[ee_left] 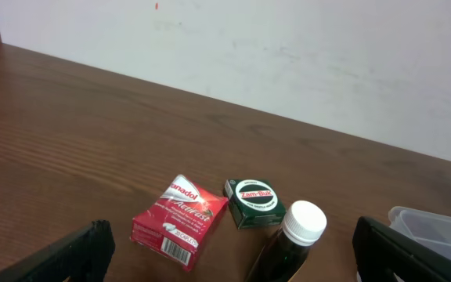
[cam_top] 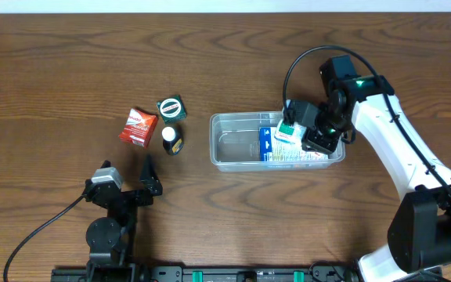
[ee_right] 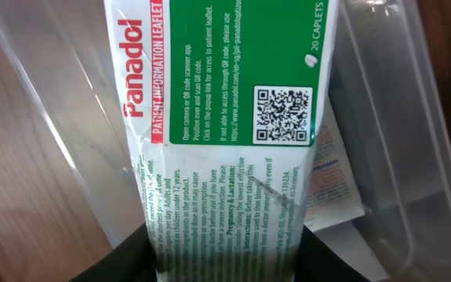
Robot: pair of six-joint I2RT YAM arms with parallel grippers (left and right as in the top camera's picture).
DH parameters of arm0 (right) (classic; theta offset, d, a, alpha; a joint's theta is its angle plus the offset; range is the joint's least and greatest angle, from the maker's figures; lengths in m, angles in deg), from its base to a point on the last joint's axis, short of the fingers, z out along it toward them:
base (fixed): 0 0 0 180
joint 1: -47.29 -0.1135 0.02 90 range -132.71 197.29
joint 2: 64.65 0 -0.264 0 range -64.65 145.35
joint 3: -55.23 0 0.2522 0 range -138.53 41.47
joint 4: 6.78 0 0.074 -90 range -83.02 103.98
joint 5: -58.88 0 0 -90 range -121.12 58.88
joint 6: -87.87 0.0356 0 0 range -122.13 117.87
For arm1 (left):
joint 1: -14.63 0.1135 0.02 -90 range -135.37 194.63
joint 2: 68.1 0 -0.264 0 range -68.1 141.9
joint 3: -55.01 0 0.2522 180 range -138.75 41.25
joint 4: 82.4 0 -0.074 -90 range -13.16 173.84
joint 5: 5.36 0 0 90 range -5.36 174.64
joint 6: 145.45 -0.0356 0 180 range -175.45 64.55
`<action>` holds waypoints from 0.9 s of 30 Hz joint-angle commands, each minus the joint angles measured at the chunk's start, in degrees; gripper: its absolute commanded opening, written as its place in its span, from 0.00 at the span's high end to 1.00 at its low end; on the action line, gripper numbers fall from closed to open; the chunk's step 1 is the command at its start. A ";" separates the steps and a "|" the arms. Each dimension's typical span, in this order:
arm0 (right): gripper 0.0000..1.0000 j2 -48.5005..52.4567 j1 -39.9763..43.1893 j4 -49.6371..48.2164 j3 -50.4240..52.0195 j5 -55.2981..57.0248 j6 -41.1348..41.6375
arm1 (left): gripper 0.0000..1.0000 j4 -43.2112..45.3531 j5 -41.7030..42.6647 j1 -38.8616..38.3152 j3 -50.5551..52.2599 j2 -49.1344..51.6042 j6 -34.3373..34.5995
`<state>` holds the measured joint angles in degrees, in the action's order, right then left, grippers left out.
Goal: Pack container
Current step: 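Lower the white-green box into the container beside the blue box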
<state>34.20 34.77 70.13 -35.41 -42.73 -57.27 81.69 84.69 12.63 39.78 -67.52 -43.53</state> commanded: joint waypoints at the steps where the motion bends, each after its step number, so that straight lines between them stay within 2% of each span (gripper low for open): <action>1: 0.56 -0.46 -0.15 -1.07 0.52 3.15 -6.05 | 0.02 -2.05 -0.48 -0.13 1.25 -0.35 -0.72; 10: 0.52 -0.46 -0.13 -2.40 0.52 6.25 -15.65 | 0.02 -2.03 -0.48 -0.13 1.25 -0.35 -0.72; 19: 0.52 -0.50 -0.26 -2.71 0.48 5.64 -15.61 | 0.02 -2.05 -0.48 -0.13 1.25 -0.35 -0.72; 22: 0.48 -1.09 -0.72 -3.02 -0.02 5.31 -11.39 | 0.02 -2.05 -0.48 -0.13 1.25 -0.35 -0.72; 23: 0.40 -1.36 -0.98 -3.26 -0.59 4.81 -7.85 | 0.02 -2.05 -0.48 -0.13 1.25 -0.35 -0.72; 27: 0.32 -3.41 -2.34 -2.86 -4.11 4.28 4.37 | 0.02 -2.03 -0.48 -0.13 1.25 -0.35 -0.72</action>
<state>33.94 33.96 67.38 -36.07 -37.07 -63.30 81.69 84.69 12.63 39.78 -67.52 -43.53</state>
